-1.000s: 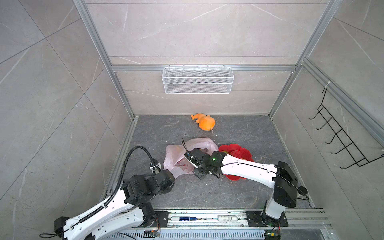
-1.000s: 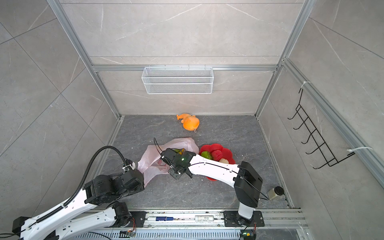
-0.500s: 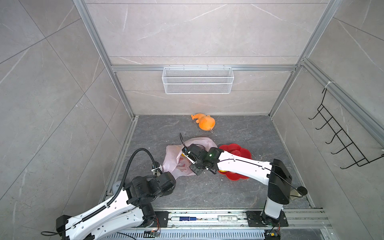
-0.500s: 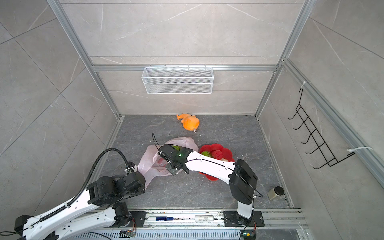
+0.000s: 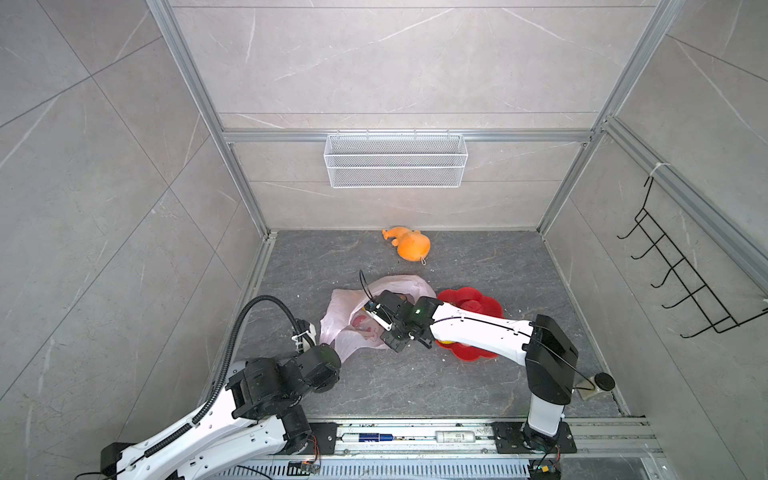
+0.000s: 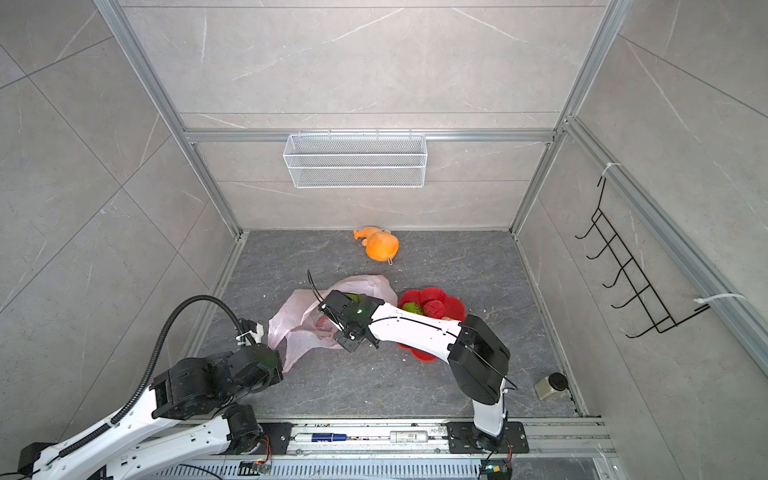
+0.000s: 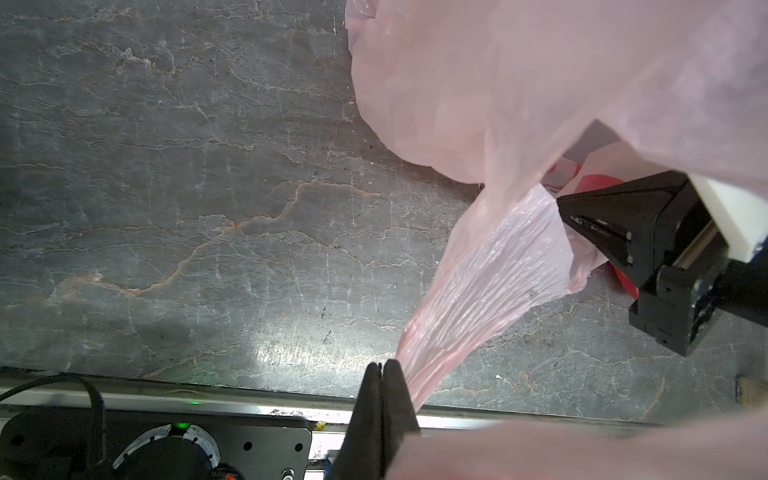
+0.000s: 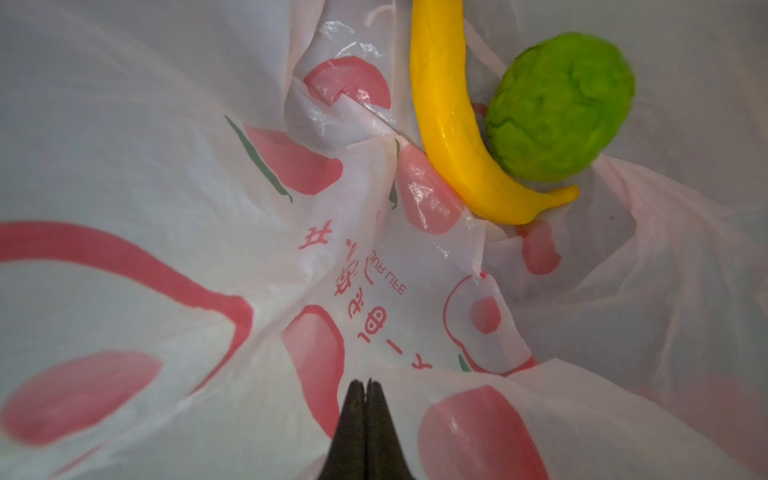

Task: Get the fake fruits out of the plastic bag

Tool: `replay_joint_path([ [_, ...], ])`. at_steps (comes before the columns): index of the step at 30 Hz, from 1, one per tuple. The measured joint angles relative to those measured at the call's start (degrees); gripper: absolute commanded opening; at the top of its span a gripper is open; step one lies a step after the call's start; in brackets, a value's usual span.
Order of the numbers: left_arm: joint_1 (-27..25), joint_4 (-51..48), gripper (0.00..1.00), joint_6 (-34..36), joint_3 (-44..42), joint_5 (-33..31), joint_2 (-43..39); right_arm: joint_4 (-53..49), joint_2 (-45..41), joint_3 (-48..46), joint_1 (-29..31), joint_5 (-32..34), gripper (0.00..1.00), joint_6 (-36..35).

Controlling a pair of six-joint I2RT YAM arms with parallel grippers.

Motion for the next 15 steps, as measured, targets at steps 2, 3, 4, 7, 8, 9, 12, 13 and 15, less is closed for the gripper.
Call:
replay_joint_path([
  [2,0.00,0.20,0.00,0.00,-0.07,0.20,0.02,0.26,0.26,0.02,-0.72,0.02,0.00,0.09],
  [3,0.00,0.50,0.00,-0.02,-0.35,0.35,0.00,0.31,0.48,0.15,-1.11,0.02,0.00,0.24],
  [4,0.00,0.79,0.00,-0.04,-0.87,0.81,0.00,0.39,0.74,0.35,-1.46,0.02,0.00,0.44],
  [7,-0.07,1.07,0.00,-0.07,-2.86,2.12,0.00,0.44,1.84,1.95,-2.36,0.00,0.00,1.20],
  [8,-0.09,1.09,0.00,-0.07,-3.48,2.67,0.02,0.52,2.27,2.80,-2.58,0.02,0.00,1.57],
  [9,-0.22,1.09,0.00,-0.07,-4.04,3.02,0.02,0.68,2.75,3.72,-2.80,0.02,0.00,1.90],
  [12,-0.50,1.16,0.00,-0.07,-5.01,3.54,0.17,1.27,4.42,6.21,-3.17,0.02,0.00,3.34],
  [13,-0.66,1.18,0.00,-0.07,-5.16,3.74,0.26,1.49,4.90,6.78,-3.26,0.04,0.00,3.74],
  [15,-1.11,1.29,0.00,-0.11,-5.31,4.15,0.57,1.95,5.92,7.74,-3.37,0.15,0.00,5.07],
])
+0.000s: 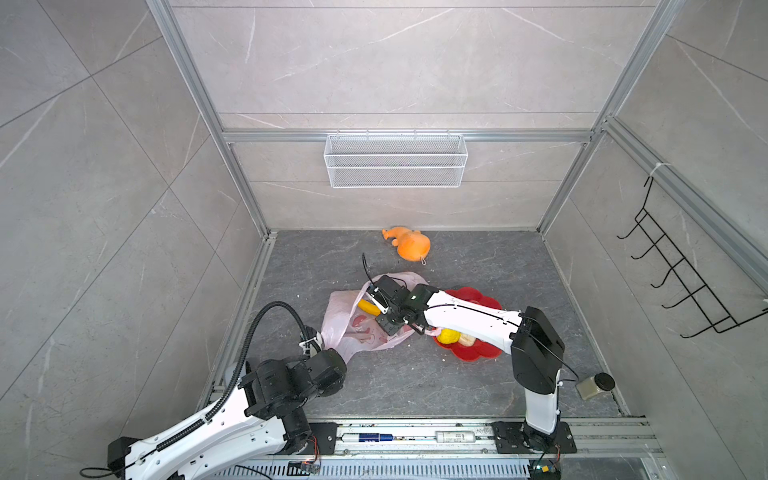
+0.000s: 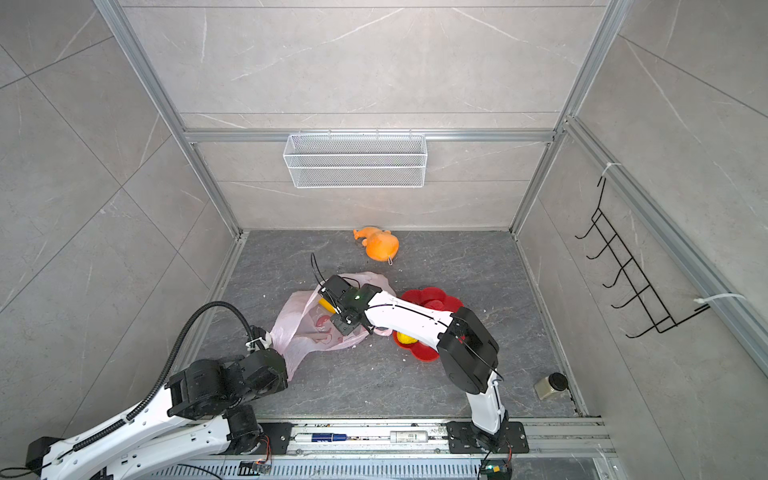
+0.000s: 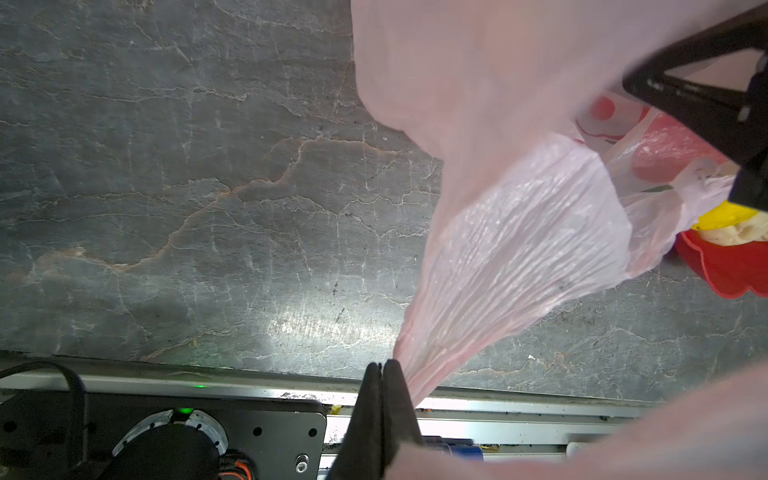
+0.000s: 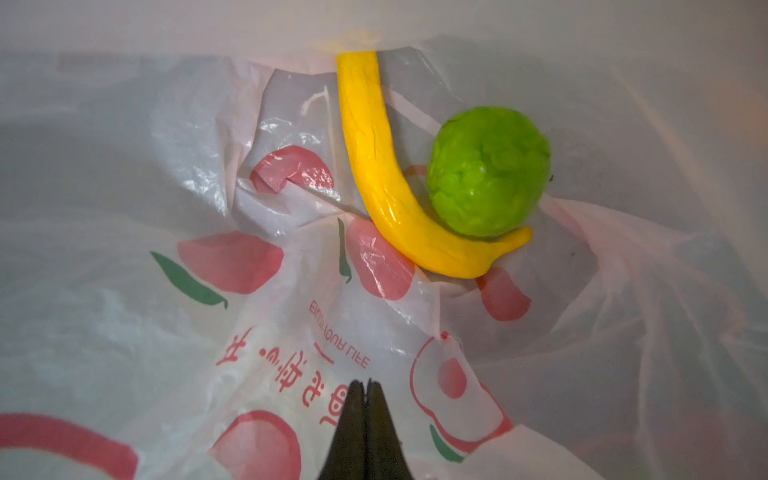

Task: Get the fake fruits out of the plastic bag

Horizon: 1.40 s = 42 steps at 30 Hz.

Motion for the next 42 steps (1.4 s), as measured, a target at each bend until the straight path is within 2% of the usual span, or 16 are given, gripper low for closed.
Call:
replay_joint_path([
  [13,-5.77,3.91,0.00,-2.05,-0.70,-1.66,5.03,5.49,2.29,1.07,-0.17,6.93,0.01,14.36],
  [17,-8.22,4.39,0.00,-3.17,-0.66,-3.17,6.86,8.55,2.29,0.28,-0.35,9.03,0.05,17.57],
  [22,-10.12,4.96,0.00,-4.28,-0.48,-5.53,8.09,11.08,2.49,0.20,-1.03,10.47,0.16,20.04],
  [31,-10.19,5.03,0.00,-4.63,-0.15,-7.63,6.60,14.93,4.24,0.20,-2.49,10.56,0.50,22.16],
  [38,-10.49,5.05,0.00,-4.63,-0.13,-7.58,6.88,17.77,5.03,0.17,-3.06,10.03,0.63,22.71],
  [42,-10.84,5.05,0.00,-4.63,-0.13,-7.58,6.88,18.18,6.97,0.22,-3.37,9.79,0.67,23.30],
])
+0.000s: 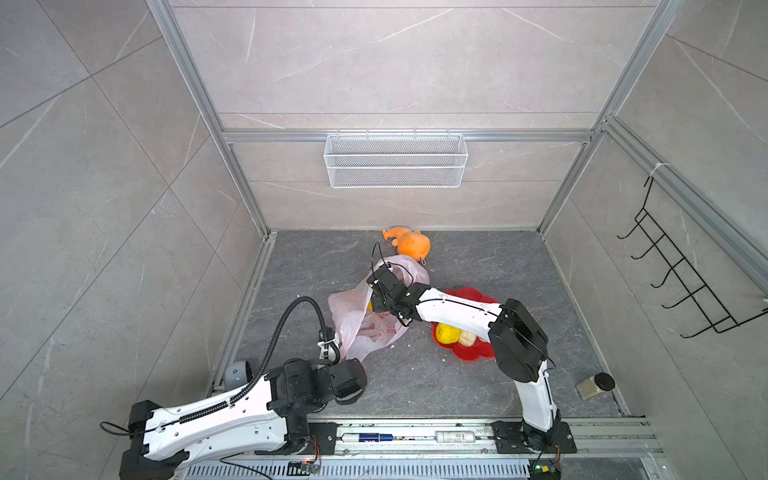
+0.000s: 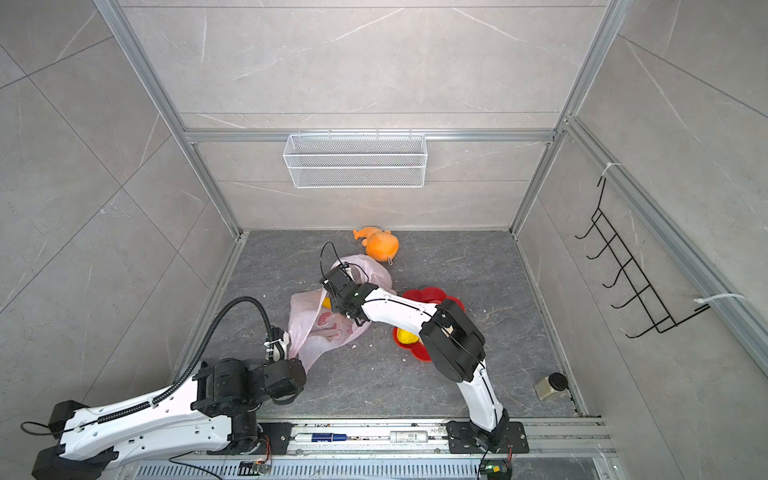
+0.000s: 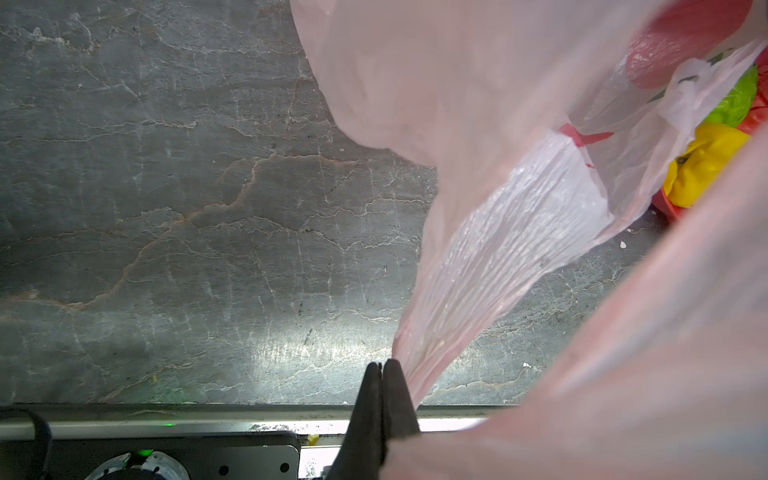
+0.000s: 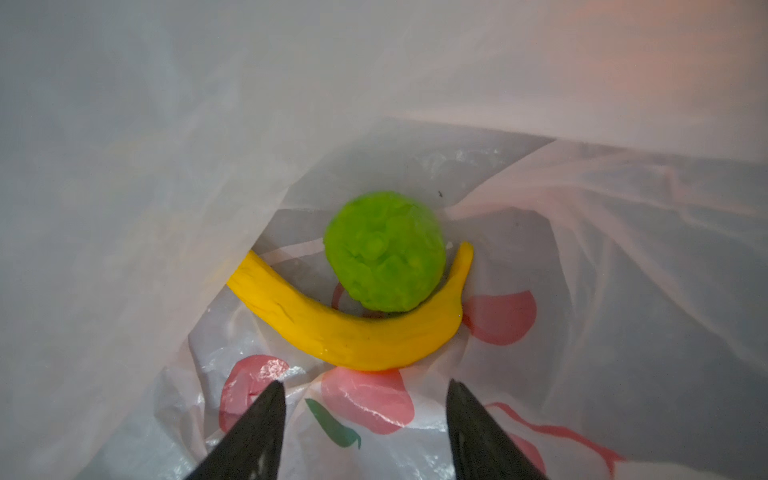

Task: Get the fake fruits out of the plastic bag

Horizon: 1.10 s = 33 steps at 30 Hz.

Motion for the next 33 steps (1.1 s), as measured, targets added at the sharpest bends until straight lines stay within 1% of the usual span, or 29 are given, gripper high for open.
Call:
replay_joint_path([
  [4,-0.31,0.02,0.00,0.02,0.00,-0.02,-0.02,0.39,1.75,0.00,-0.35,-0.22,0.68,0.44],
  [14,-1.16,0.02,0.00,0.00,0.00,-0.02,-0.13,4.61,2.45,0.20,-1.01,-0.85,0.72,0.48],
  [21,-2.25,0.02,0.00,0.02,0.07,-0.33,-0.17,5.51,5.55,2.89,-2.03,-1.51,0.74,0.74],
  [33,-4.59,0.04,0.00,-0.07,1.05,-1.53,0.00,5.64,8.35,6.75,-3.34,-2.54,0.79,0.87],
])
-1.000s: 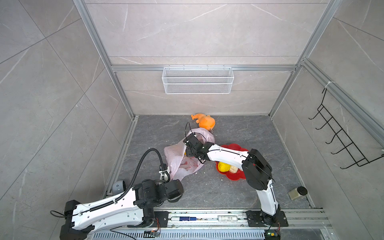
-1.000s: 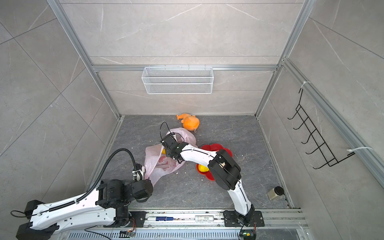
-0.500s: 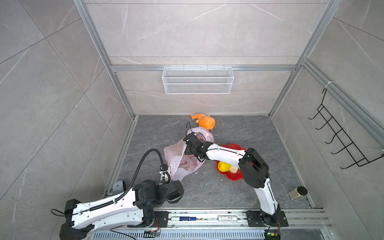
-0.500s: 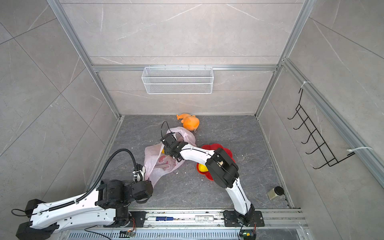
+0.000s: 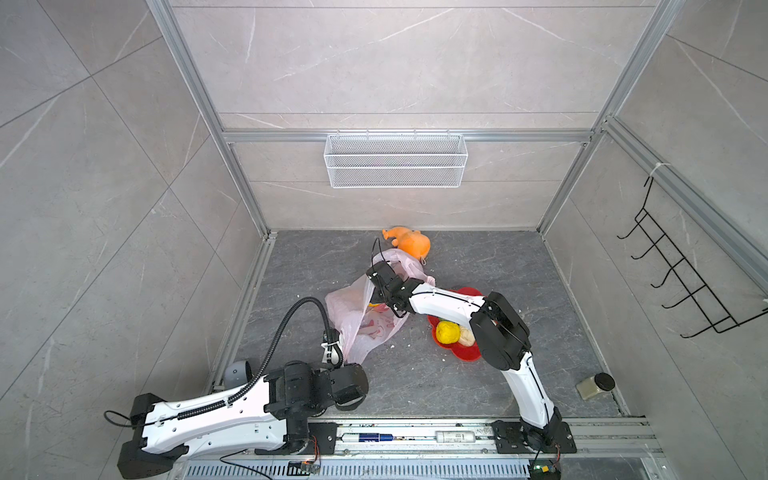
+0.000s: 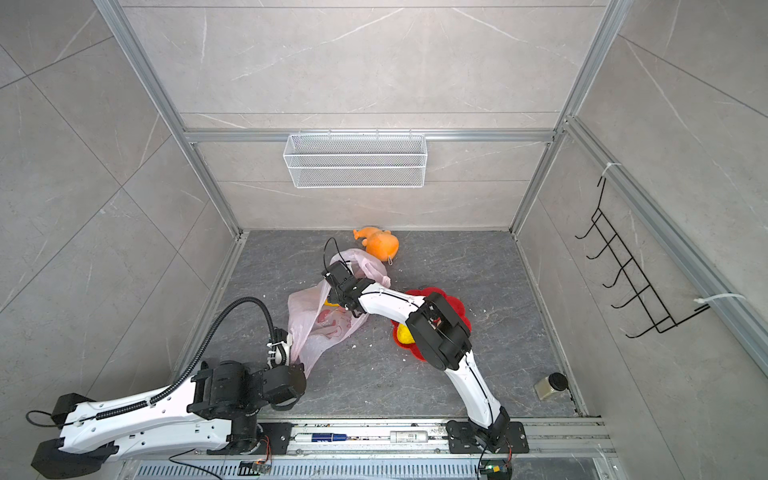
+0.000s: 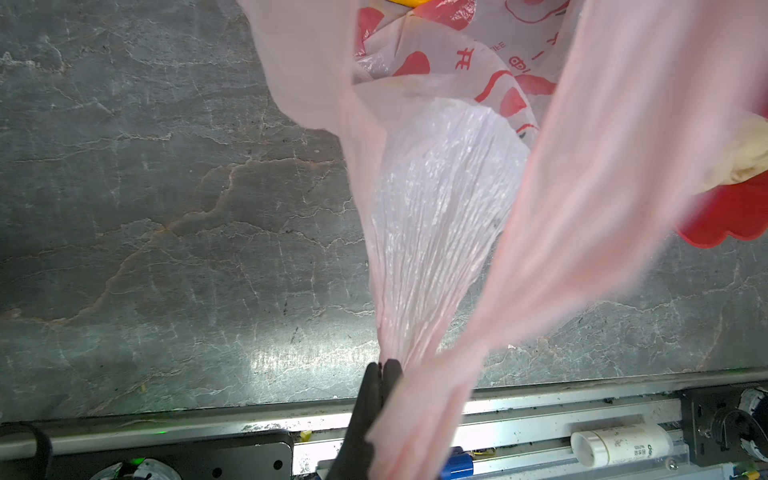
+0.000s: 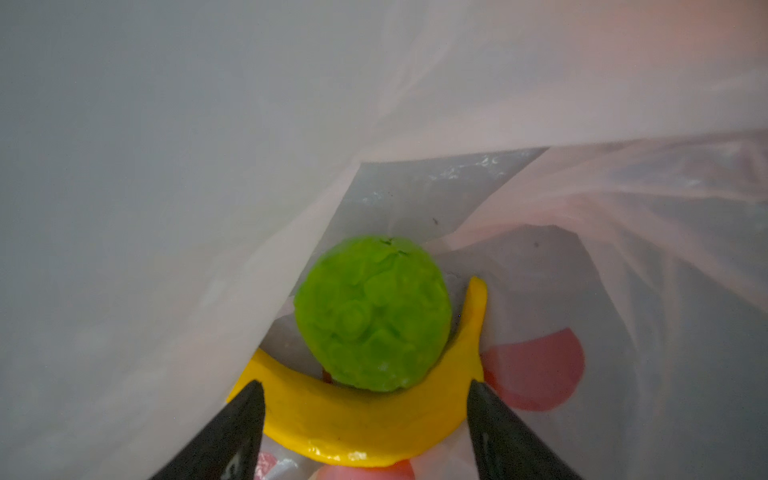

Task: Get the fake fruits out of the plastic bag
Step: 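Close the right gripper on the green ball-shaped fruit inside the bag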

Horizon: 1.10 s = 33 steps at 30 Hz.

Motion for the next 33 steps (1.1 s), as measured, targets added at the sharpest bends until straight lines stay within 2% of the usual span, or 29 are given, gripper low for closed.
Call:
replay_joint_path([
  [21,-3.50,0.02,0.00,-0.90,0.79,-1.95,1.18,0.31,4.50,4.74,-0.74,-2.91,0.83,0.22],
  [33,-8.24,0.00,0.00,-2.10,1.73,-3.96,2.16,0.31,7.02,9.03,-1.31,-4.44,0.83,0.44],
])
